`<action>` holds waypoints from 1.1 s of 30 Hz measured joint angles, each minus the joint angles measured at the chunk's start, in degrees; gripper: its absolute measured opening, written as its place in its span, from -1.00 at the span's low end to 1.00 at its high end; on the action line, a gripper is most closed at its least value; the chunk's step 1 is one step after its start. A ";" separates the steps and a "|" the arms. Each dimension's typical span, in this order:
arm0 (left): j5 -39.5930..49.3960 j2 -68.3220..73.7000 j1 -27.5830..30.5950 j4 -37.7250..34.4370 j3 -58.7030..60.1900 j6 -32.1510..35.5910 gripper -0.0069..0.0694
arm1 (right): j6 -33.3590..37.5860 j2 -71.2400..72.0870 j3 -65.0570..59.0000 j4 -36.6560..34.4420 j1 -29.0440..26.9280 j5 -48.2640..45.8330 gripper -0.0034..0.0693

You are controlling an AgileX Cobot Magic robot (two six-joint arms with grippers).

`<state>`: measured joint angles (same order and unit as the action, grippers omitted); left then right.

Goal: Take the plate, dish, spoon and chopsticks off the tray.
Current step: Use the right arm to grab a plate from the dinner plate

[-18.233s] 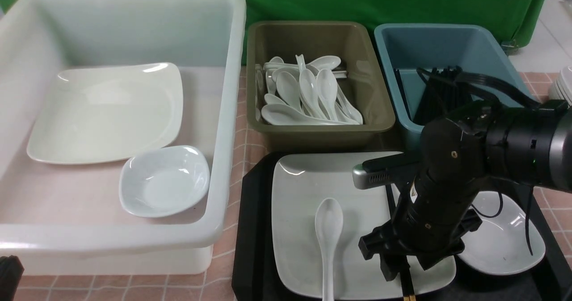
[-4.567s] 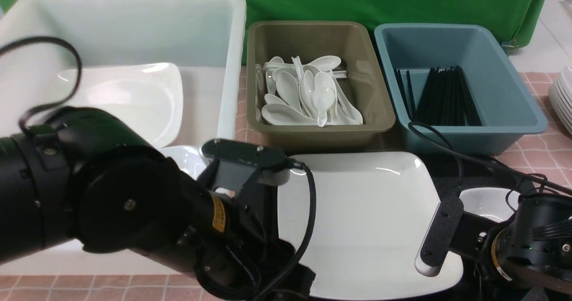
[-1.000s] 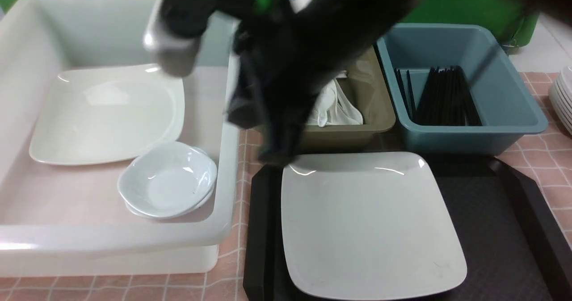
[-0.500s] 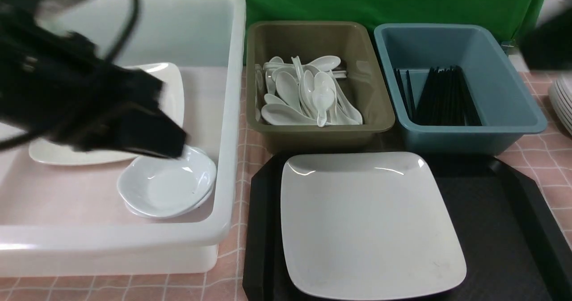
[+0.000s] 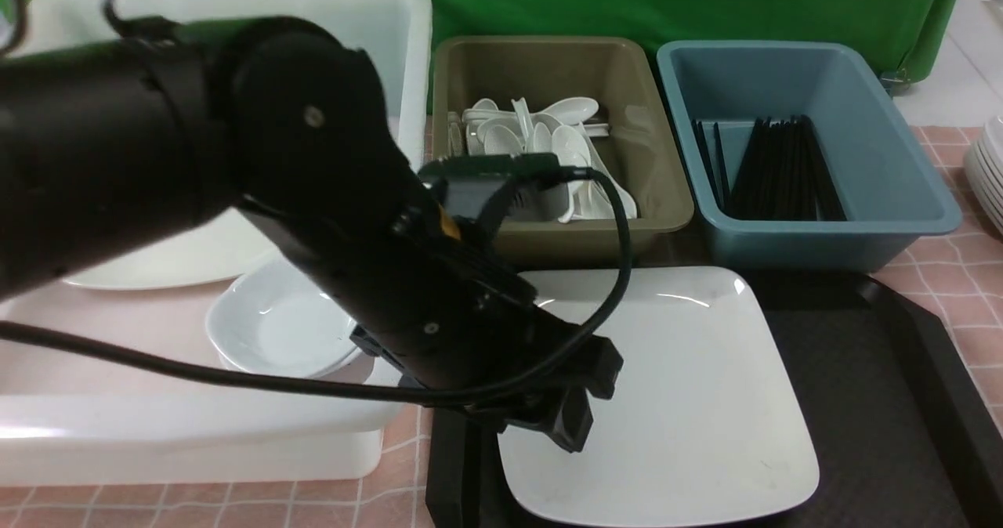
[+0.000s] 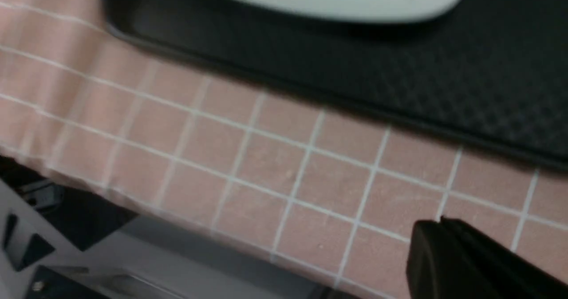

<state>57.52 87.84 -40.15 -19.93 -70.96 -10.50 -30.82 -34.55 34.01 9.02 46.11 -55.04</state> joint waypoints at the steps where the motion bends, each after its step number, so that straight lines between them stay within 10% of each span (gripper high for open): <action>1: -0.26 0.17 0.00 0.00 0.00 -0.05 0.28 | -0.79 -0.46 -1.61 0.00 0.00 1.67 -0.82; 12: 1.42 -0.29 0.00 0.00 -1.24 -0.17 0.23 | 2.32 -12.54 -1.63 0.65 -7.88 7.46 -0.82; 24: 7.18 -0.34 0.00 0.53 -1.68 0.04 -0.03 | 50.89 -32.16 4.00 -36.25 -46.13 8.18 -0.82; 33: 7.33 -0.34 0.00 0.67 -1.68 0.04 -0.06 | 57.45 -35.86 4.38 -38.77 -49.35 9.73 -0.44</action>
<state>64.85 87.51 -40.15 -19.25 -72.64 -10.45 26.63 -70.41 38.39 -29.75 -3.24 -45.31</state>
